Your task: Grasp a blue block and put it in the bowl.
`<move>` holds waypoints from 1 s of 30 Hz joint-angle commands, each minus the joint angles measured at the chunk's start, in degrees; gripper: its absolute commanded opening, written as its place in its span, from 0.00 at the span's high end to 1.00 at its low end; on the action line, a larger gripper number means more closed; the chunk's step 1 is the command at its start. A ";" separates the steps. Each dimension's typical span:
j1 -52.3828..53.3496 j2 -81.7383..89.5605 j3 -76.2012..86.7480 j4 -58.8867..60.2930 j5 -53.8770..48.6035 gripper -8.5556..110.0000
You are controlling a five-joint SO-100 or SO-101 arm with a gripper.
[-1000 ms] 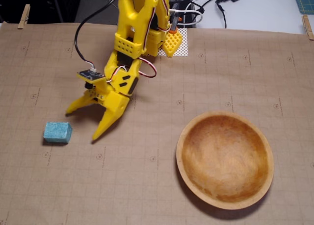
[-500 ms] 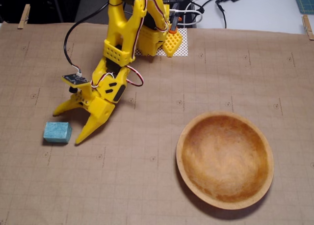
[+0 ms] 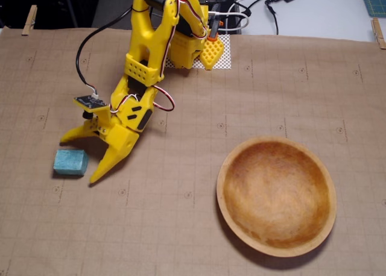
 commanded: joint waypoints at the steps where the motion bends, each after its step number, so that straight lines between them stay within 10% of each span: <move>1: -0.62 -0.70 -3.69 -0.97 -0.18 0.46; 30: 3.43 -6.68 -10.46 -1.58 0.44 0.46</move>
